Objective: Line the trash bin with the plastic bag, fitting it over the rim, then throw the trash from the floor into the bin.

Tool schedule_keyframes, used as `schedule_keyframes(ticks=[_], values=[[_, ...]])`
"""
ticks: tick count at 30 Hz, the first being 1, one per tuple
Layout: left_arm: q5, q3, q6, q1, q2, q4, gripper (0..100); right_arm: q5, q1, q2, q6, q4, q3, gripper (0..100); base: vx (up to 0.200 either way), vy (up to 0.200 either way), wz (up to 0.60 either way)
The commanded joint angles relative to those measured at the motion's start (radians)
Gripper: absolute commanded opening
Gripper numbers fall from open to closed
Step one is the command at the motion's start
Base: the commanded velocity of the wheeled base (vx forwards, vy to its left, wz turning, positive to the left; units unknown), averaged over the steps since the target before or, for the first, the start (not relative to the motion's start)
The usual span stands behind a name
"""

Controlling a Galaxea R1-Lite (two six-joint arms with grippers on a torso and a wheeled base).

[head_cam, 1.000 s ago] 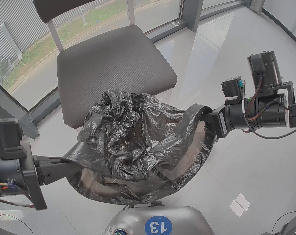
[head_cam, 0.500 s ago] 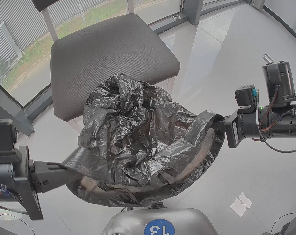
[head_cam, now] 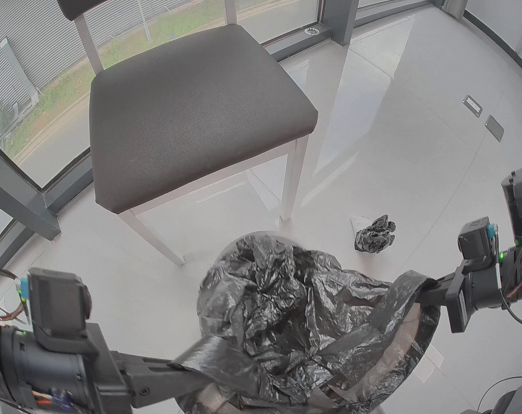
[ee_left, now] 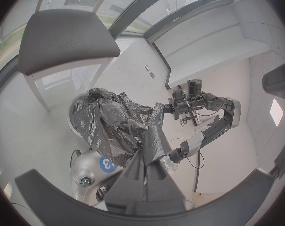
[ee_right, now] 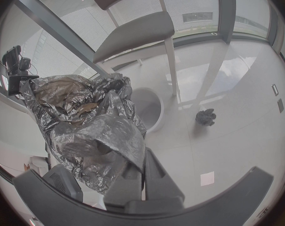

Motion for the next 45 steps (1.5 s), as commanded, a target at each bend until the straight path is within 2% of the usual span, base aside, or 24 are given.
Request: schedule_keyframes(ticks=[1, 5, 8, 12, 13, 14, 20, 23, 27, 30, 35, 39, 45], values=[[0.002, 0.004, -0.019, -0.025, 0.068, 0.008, 0, 0.002, 0.002, -0.078, 0.009, 0.017, 0.059, 0, 0.000, 0.000, 0.00], [0.000, 0.013, -0.045, -0.019, 0.078, 0.006, 0, 0.002, 0.002, -0.072, 0.009, 0.017, 0.071, 0, 0.000, 0.000, 0.00], [0.005, 0.032, -0.050, 0.028, 0.112, 0.011, 0, 0.002, 0.002, -0.058, 0.011, 0.018, 0.071, 0, 0.000, 0.000, 0.00], [-0.004, 0.023, -0.038, 0.163, 0.175, 0.018, 0, -0.013, -0.009, 0.021, 0.063, 0.006, 0.064, 0, 0.000, 0.000, 0.00], [-0.006, 0.021, -0.038, 0.168, 0.177, 0.018, 0, -0.013, -0.009, 0.023, 0.064, 0.006, 0.064, 0, 0.000, 0.000, 0.00], [-0.024, 0.013, -0.036, 0.216, 0.198, 0.017, 0, -0.009, -0.012, 0.044, 0.069, 0.006, 0.041, 0, 0.000, 0.000, 0.00], [-0.084, 0.013, -0.028, 0.320, 0.246, 0.003, 0, 0.017, -0.033, 0.176, 0.063, -0.014, -0.009, 0, 0.000, 0.000, 0.00], [-0.093, 0.013, -0.007, 0.383, 0.267, -0.028, 0, 0.037, -0.036, 0.236, 0.068, -0.054, -0.055, 0, 0.000, 0.000, 0.00], [-0.156, 0.024, 0.021, 0.487, 0.308, -0.083, 0, 0.048, -0.039, 0.354, 0.063, -0.081, -0.151, 0, 0.000, 0.000, 0.00], [-0.184, 0.010, 0.034, 0.528, 0.353, -0.101, 0, 0.050, -0.048, 0.420, 0.058, -0.081, -0.205, 0, 0.000, 0.000, 0.00], [-0.205, -0.059, 0.102, 0.640, 0.499, -0.212, 0, 0.054, -0.064, 0.534, 0.066, -0.083, -0.309, 0, 0.000, 0.000, 0.00], [-0.210, -0.095, 0.111, 0.677, 0.569, -0.249, 0, 0.087, -0.088, 0.586, 0.069, -0.081, -0.351, 0, 0.000, 0.000, 0.00], [-0.219, -0.131, 0.108, 0.691, 0.634, -0.252, 0, 0.088, -0.111, 0.655, 0.069, -0.080, -0.403, 0, 0.000, 0.000, 0.00]])
